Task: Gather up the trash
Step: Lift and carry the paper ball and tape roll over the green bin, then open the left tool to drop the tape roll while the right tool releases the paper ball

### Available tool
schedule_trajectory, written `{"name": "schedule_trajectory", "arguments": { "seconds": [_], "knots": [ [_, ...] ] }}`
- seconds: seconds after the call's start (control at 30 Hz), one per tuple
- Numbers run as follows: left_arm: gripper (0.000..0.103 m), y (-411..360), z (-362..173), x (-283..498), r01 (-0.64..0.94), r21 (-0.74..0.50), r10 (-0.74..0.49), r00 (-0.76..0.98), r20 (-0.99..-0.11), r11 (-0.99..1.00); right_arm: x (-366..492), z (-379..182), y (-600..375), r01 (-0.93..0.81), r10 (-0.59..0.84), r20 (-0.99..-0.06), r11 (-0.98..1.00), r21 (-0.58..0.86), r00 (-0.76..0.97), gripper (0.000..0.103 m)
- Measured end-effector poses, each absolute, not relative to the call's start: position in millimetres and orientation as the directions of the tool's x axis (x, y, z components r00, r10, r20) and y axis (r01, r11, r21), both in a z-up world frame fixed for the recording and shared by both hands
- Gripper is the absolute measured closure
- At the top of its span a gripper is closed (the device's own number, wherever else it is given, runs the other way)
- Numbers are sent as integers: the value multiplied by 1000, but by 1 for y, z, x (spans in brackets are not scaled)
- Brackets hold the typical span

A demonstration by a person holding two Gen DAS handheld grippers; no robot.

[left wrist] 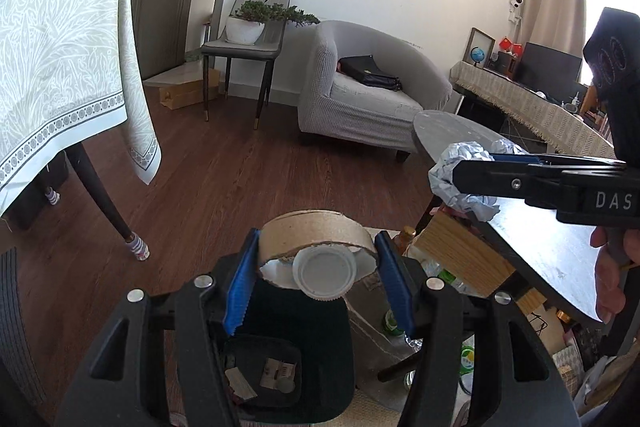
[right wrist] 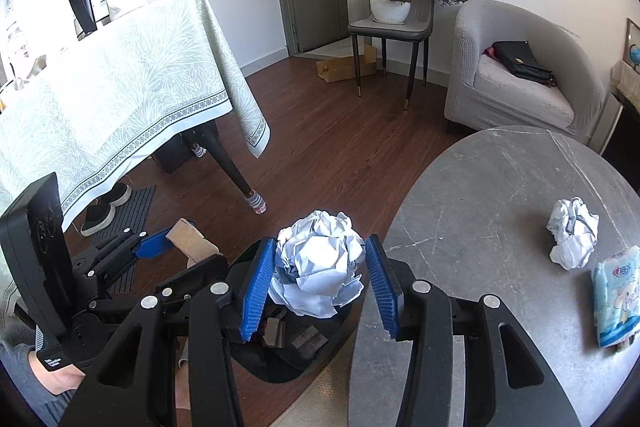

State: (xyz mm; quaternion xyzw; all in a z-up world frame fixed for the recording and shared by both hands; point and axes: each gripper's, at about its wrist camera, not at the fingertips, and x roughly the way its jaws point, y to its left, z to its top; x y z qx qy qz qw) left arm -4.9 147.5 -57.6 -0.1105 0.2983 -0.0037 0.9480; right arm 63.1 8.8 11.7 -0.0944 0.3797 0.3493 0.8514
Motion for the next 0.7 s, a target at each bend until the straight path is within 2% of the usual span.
{"name": "schedule_trajectory", "arguments": {
  "seconds": [0.37, 0.7],
  "knots": [
    [43, 182, -108, 12, -175, -220, -57, 645, -762, 960, 62, -13, 58, -713, 515, -760, 694, 99, 396, 56],
    [41, 206, -124, 14, -246, -299, -124, 546, -829, 922, 61, -55, 105, -733, 365, -856, 680, -25, 367, 56]
  ]
}}
